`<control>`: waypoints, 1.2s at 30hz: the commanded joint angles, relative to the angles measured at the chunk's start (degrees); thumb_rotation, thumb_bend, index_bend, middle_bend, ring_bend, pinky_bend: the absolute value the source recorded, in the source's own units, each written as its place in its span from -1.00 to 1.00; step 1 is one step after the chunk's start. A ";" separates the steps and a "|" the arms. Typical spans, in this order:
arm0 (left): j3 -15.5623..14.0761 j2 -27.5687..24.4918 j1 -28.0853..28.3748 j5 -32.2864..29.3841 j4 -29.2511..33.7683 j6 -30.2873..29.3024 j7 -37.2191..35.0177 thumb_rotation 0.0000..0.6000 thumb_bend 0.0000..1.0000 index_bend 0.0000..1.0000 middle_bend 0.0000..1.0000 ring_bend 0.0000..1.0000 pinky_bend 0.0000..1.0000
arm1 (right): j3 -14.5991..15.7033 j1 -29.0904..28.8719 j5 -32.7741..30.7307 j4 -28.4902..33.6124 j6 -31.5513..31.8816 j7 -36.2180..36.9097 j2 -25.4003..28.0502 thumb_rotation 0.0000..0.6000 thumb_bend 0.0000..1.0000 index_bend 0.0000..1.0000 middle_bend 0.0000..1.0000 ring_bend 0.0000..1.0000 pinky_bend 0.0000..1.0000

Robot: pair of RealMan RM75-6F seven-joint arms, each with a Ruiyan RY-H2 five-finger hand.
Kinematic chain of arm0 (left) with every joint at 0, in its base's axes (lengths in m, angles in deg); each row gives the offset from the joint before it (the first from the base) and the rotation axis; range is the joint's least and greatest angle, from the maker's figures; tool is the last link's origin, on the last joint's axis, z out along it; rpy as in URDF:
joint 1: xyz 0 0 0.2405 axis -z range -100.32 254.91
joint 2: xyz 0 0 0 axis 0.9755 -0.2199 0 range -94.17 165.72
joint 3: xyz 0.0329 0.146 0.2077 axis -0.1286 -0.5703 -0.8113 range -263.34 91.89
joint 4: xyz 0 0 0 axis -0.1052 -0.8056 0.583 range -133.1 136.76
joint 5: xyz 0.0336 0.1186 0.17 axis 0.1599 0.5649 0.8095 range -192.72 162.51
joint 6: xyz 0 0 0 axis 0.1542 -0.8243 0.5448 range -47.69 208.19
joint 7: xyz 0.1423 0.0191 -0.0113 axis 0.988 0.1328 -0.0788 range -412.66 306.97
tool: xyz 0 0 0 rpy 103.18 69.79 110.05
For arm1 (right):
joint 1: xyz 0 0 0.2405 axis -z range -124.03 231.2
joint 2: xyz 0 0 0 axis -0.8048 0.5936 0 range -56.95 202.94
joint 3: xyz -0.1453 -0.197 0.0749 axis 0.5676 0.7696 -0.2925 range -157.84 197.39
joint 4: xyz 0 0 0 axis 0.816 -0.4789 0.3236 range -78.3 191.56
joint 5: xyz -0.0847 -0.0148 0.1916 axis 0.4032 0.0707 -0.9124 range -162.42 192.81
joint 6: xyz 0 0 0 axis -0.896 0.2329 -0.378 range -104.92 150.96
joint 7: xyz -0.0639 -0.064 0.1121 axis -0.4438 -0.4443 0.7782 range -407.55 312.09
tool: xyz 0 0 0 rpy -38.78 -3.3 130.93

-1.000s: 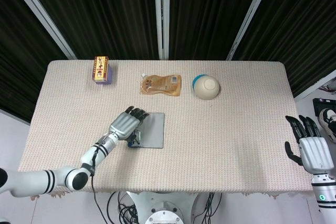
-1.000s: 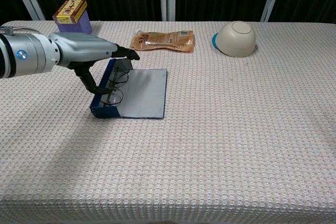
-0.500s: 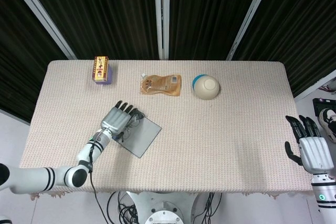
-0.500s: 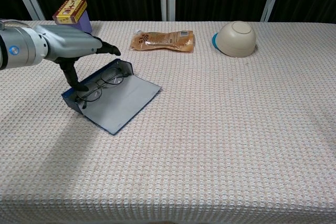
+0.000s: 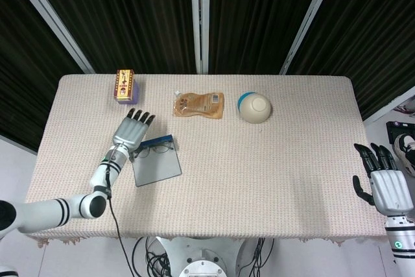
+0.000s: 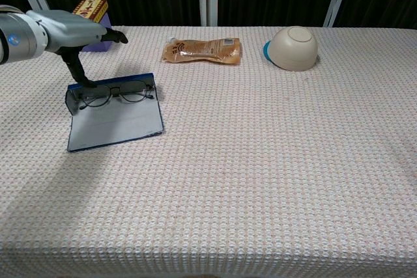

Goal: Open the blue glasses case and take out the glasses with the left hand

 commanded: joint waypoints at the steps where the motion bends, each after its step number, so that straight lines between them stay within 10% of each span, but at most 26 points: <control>1: 2.76 -1.00 -1.19 0.95 0.73 5.15 -7.89 1.00 -0.55 -0.87 -0.88 -1.00 -1.00 | 0.01 0.08 -0.01 0.05 0.06 0.03 0.06 1.00 -0.09 -1.00 -0.73 -1.00 -1.00; 12: 3.57 -0.10 -3.01 4.25 -0.20 6.49 -15.44 1.00 -0.25 -0.48 -0.69 -1.00 -1.00 | -0.07 -0.62 -0.08 -0.65 -1.17 0.50 -0.32 1.00 -0.09 -1.00 -0.73 -1.00 -1.00; 36: 0.76 -2.32 -2.32 4.93 6.71 6.46 -13.07 1.00 -0.17 -0.38 -0.41 -0.82 -1.00 | -0.21 -1.04 -0.73 -1.10 -2.15 0.73 -0.52 1.00 -0.09 -1.00 -0.73 -1.00 -1.00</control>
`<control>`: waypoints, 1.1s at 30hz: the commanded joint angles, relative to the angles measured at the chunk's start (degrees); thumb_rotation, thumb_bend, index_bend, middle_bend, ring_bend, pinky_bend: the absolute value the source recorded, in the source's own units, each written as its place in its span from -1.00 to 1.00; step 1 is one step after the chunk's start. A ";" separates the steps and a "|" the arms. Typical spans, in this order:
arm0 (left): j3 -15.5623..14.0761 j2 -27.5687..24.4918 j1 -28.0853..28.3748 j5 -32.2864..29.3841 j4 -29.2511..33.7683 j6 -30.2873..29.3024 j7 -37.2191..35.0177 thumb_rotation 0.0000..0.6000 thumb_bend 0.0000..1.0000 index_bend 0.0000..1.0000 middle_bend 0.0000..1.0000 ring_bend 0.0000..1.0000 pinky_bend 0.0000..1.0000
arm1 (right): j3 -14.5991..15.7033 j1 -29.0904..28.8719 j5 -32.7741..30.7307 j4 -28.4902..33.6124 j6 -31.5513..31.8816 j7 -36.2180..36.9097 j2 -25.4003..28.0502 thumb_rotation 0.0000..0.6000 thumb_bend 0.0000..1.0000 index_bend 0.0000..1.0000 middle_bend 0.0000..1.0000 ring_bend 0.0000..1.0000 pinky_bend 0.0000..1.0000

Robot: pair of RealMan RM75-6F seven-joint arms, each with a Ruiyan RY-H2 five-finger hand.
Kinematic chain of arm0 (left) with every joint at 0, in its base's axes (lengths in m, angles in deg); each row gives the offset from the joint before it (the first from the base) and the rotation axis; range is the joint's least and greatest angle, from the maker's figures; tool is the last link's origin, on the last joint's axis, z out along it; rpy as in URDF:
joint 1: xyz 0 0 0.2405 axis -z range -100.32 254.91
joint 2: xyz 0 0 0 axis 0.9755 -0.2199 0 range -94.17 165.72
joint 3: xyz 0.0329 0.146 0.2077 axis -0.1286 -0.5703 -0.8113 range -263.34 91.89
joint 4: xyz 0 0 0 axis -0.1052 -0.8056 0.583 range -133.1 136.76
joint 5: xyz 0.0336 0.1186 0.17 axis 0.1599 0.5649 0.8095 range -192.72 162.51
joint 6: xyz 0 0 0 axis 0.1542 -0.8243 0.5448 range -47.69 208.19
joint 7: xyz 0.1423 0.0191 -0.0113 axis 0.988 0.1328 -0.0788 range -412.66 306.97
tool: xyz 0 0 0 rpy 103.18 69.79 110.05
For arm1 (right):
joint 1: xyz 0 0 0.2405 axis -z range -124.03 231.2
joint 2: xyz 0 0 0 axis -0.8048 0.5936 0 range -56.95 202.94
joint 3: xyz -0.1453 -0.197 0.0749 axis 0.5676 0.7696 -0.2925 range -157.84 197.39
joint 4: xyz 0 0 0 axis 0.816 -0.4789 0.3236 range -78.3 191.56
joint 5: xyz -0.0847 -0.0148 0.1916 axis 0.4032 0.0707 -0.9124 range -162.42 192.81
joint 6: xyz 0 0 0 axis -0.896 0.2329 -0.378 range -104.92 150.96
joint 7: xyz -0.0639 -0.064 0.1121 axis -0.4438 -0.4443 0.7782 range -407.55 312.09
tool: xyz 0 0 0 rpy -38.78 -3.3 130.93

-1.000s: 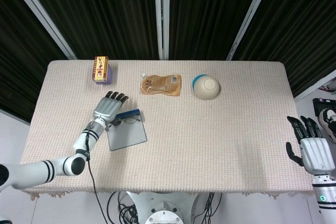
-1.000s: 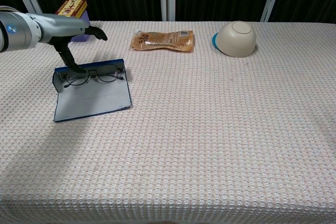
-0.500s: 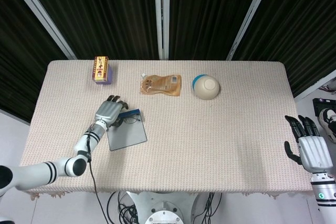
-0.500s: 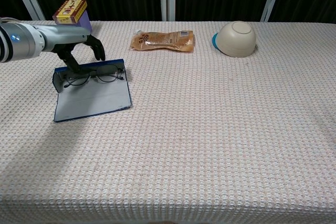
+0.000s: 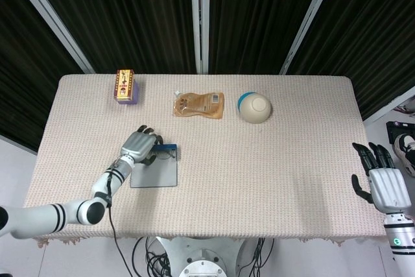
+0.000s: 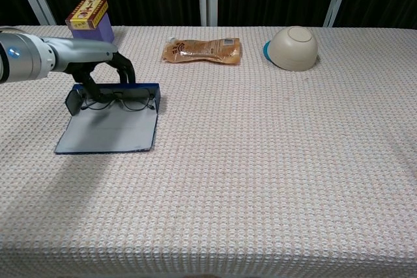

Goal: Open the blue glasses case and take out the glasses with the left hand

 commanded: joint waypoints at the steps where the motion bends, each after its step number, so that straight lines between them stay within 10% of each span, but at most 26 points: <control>1: -0.37 -0.92 0.23 0.71 1.33 0.32 -0.14 1.00 -0.17 -0.38 -0.41 -0.82 -1.00 | -0.06 -0.10 0.00 0.09 -0.07 -0.13 0.02 1.00 -0.09 -1.00 -0.73 -1.00 -1.00; 33: -0.84 1.88 0.67 -0.89 -3.86 -1.77 1.43 1.00 -0.16 -0.09 -0.20 -0.63 -1.00 | -0.15 -0.32 -0.87 0.46 -0.88 -0.53 0.12 1.00 -0.09 -1.00 -0.73 -1.00 -1.00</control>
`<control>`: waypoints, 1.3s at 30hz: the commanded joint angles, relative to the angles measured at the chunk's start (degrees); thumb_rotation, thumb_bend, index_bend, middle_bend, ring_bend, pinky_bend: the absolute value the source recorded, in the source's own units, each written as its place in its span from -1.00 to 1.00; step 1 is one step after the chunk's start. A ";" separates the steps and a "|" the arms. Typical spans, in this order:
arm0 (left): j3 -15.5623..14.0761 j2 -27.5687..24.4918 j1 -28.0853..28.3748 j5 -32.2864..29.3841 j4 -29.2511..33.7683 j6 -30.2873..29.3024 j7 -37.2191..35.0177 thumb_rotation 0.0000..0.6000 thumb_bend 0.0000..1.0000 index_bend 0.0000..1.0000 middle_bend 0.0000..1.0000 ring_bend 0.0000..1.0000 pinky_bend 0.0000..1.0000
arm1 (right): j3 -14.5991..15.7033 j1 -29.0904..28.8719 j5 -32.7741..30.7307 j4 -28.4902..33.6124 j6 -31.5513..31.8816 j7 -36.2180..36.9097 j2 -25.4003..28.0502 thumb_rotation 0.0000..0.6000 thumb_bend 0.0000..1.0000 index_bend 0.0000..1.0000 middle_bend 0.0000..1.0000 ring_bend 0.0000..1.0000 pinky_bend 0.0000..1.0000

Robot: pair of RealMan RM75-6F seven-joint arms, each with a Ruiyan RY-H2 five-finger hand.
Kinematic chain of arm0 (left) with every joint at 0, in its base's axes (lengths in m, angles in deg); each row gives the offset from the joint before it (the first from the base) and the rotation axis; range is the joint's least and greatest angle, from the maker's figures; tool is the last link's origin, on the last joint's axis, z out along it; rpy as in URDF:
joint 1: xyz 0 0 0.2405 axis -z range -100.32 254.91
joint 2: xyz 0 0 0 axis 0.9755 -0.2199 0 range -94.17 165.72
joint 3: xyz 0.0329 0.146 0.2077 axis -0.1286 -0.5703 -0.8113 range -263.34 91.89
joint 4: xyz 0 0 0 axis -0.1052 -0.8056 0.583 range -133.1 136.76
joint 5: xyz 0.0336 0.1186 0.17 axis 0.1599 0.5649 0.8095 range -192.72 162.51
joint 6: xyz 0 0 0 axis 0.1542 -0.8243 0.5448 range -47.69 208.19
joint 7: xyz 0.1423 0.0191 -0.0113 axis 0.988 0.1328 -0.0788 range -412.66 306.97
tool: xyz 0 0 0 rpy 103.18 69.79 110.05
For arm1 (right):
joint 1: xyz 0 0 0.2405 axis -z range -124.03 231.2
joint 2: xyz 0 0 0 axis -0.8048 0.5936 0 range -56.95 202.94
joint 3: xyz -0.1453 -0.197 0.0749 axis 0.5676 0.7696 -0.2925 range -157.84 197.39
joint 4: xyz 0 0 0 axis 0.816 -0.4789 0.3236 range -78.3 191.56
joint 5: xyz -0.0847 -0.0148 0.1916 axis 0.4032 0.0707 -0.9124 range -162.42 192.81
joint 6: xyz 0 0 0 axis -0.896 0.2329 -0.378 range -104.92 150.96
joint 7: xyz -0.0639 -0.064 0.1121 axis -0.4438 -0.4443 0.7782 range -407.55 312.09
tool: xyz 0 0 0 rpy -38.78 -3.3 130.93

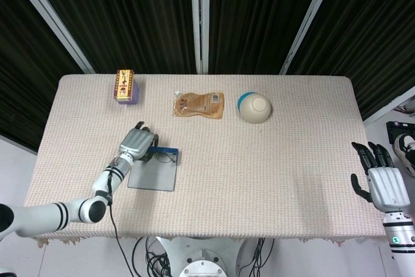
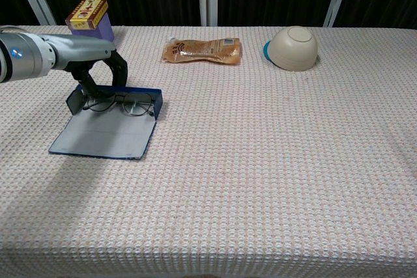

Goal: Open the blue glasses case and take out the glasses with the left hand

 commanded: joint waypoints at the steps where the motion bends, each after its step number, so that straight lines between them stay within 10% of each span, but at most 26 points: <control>1: -0.01 0.06 0.00 0.03 -0.14 0.09 -0.07 1.00 -0.16 -0.07 -0.19 -0.62 -1.00 | 0.00 -0.01 -0.03 0.02 -0.02 -0.04 0.00 1.00 -0.09 -1.00 -0.73 -1.00 -1.00; 15: 2.53 3.33 -4.07 11.44 -3.27 -8.04 -8.21 1.00 -0.04 0.08 -0.08 -0.52 -1.00 | -0.20 -0.05 -0.59 0.08 -0.28 -0.10 0.07 1.00 -0.09 -1.00 -0.73 -1.00 -1.00; 25: 1.58 15.09 -7.98 30.92 -23.61 -19.22 -24.97 1.00 -0.04 0.11 -0.03 -0.52 -0.98 | -0.32 -0.03 -1.16 0.32 -0.57 -0.47 0.17 1.00 -0.09 -1.00 -0.73 -1.00 -1.00; 39: -0.10 21.50 -5.71 40.79 -42.78 -19.64 -28.71 1.00 -0.07 0.09 -0.03 -0.52 -0.99 | -0.43 0.09 -1.85 0.53 -0.83 -0.75 0.22 1.00 -0.09 -1.00 -0.73 -1.00 -1.00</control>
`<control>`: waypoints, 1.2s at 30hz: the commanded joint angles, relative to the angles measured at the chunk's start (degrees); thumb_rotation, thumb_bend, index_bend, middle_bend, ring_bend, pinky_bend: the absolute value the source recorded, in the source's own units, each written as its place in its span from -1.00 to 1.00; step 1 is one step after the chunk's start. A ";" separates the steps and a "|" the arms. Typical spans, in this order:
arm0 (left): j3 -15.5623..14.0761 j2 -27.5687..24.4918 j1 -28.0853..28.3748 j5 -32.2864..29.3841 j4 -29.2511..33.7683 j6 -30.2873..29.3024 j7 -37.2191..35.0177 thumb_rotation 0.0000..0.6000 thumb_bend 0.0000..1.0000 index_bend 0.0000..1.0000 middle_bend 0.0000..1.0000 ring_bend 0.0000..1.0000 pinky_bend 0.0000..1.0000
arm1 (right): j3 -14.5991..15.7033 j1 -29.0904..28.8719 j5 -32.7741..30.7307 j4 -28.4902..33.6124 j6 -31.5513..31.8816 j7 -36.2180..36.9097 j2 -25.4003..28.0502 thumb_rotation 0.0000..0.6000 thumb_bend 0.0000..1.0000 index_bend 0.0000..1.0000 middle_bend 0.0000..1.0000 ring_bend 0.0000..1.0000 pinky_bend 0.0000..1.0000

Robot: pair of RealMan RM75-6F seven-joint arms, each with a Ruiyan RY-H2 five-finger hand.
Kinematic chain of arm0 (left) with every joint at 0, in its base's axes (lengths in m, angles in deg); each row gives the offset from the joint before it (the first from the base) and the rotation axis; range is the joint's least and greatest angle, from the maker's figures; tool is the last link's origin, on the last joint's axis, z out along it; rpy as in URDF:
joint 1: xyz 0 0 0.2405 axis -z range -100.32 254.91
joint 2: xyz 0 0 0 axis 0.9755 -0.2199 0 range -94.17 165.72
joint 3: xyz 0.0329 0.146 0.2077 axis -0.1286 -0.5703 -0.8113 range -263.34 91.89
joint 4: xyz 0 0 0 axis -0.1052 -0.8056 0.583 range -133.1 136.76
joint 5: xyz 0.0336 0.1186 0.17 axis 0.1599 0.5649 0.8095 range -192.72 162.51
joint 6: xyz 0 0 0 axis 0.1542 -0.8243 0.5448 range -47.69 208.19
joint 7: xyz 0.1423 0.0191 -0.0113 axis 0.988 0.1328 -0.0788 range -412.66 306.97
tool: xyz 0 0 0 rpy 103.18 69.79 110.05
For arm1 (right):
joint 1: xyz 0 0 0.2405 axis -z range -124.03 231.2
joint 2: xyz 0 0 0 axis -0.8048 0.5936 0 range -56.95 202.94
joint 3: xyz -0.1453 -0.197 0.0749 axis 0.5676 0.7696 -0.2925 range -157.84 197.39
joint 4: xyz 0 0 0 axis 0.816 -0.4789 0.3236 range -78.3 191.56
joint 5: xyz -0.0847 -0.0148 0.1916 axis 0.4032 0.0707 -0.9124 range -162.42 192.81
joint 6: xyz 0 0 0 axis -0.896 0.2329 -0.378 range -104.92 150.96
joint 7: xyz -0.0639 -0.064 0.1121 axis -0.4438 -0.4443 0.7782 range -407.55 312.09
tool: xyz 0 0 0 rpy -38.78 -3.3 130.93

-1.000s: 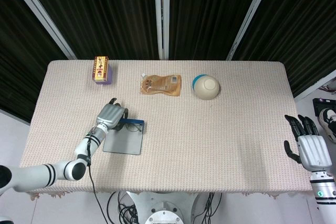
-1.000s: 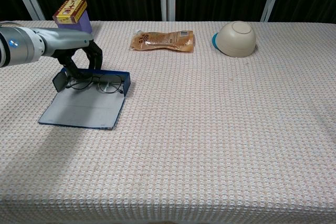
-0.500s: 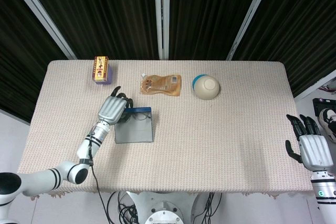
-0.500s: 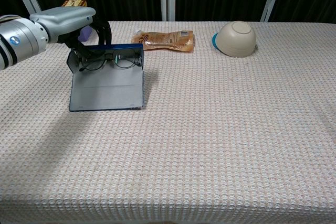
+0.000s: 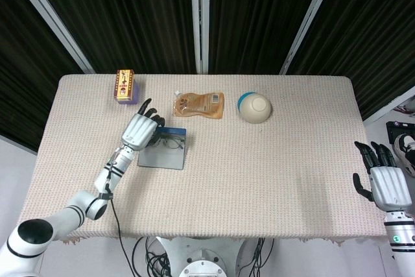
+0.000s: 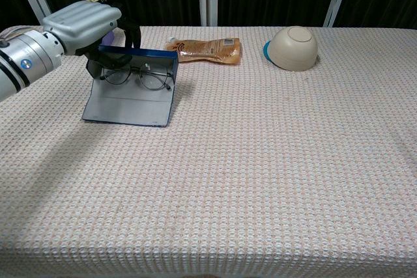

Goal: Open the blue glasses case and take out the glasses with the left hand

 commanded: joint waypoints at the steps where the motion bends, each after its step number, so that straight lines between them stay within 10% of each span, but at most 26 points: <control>1: -0.29 1.83 1.01 1.79 -3.70 0.46 -0.86 1.00 -0.07 0.09 -0.03 -0.52 -0.99 | -0.02 0.04 -0.11 0.06 -0.02 -0.04 0.08 1.00 -0.09 -1.00 -0.73 -1.00 -1.00; 8: 0.12 0.07 3.24 1.63 -4.28 8.24 -4.94 1.00 -0.07 0.04 -0.08 -0.56 -1.00 | -0.01 0.18 -0.17 0.15 0.08 0.00 0.16 1.00 -0.09 -1.00 -0.73 -1.00 -1.00; 16: 3.22 -5.73 2.32 -2.49 6.77 12.31 -5.12 1.00 -0.23 -0.62 -0.53 -0.87 -1.00 | 0.03 0.25 0.12 -0.15 0.27 0.41 0.12 1.00 -0.09 -1.00 -0.73 -1.00 -1.00; 27: 2.06 -16.65 -2.95 -6.85 32.98 11.01 6.57 1.00 -0.23 -0.28 -0.47 -0.83 -1.00 | 0.10 -0.73 1.41 -0.32 -0.36 0.40 -0.13 1.00 -0.09 -1.00 -0.73 -1.00 -1.00; 36: 2.08 -17.61 -2.08 -18.34 39.62 15.15 21.17 1.00 -0.23 -0.27 -0.49 -0.83 -1.00 | 0.36 -0.60 1.69 -1.11 -0.13 1.45 -0.34 1.00 -0.09 -1.00 -0.73 -1.00 -1.00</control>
